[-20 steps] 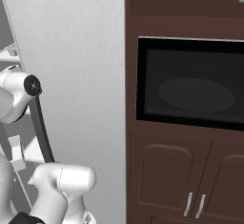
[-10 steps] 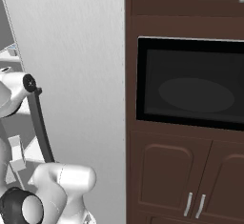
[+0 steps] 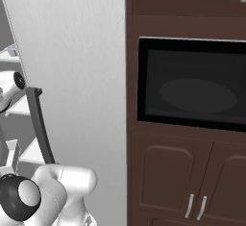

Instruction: Open the freezer door, pick up the ice cube tray from the freezer, and place it on the dining counter.

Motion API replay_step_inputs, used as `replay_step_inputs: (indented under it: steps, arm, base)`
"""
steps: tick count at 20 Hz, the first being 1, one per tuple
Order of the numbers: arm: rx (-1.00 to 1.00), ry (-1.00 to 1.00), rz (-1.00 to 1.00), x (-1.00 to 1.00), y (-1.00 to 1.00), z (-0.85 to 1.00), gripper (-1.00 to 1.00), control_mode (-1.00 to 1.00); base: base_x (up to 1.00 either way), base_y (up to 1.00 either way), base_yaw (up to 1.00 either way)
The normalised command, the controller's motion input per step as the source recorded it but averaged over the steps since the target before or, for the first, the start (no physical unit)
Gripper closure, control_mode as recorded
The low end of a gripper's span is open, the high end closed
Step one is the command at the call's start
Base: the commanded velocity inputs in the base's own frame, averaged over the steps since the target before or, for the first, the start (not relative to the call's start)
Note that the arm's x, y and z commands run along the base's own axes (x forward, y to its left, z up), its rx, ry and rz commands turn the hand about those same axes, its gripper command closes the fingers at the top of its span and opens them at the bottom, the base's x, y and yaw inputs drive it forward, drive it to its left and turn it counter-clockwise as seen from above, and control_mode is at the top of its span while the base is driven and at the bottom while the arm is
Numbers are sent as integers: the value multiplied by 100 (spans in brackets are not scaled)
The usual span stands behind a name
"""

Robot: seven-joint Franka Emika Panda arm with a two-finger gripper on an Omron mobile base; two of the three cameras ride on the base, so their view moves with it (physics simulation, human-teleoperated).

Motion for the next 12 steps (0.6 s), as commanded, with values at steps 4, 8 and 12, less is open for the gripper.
replay_step_inputs:
  steps: [4, 8, 12]
  arm:
    - [0, 0, 9, -21, 82, -11, -100, -100]
    - [0, 0, 1, -29, 62, -2, -100, -100]
    - [0, 0, 0, -26, 44, 0, -100, -100]
  base:
    - [0, 0, 0]
    - [0, 0, 0]
    - [0, 0, 0]
